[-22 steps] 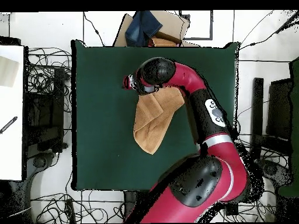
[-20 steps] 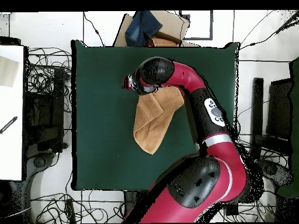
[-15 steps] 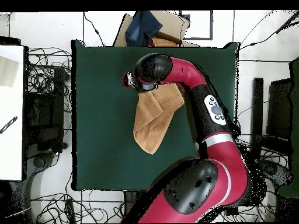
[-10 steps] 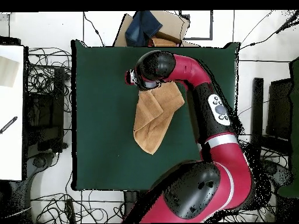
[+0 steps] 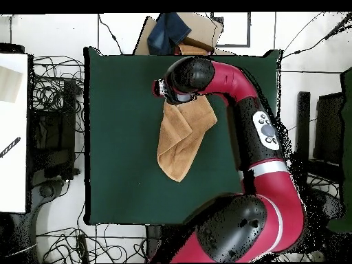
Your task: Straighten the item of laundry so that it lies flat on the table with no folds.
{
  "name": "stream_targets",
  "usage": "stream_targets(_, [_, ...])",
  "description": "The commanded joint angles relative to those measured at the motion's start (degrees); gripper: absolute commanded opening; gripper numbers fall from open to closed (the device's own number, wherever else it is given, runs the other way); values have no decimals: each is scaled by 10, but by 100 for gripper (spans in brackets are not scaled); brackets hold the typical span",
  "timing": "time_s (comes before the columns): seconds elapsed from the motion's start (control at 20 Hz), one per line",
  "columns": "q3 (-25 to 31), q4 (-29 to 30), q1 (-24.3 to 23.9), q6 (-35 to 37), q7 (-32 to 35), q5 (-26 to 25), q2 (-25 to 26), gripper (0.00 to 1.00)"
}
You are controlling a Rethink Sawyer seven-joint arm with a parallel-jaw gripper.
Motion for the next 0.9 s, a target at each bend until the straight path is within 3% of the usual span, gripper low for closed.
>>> stream_targets(0.05, [-24, 58, -12, -56, -34, -24, 14, 100])
stream_targets(0.2, [-7, 59, -24, -91, -65, -31, 28, 100])
stream_targets(0.4, [3, 40, -28, -36, -120, -24, 53, 100])
stream_targets(0.9, [7, 102, -46, -74, -77, -24, 22, 100])
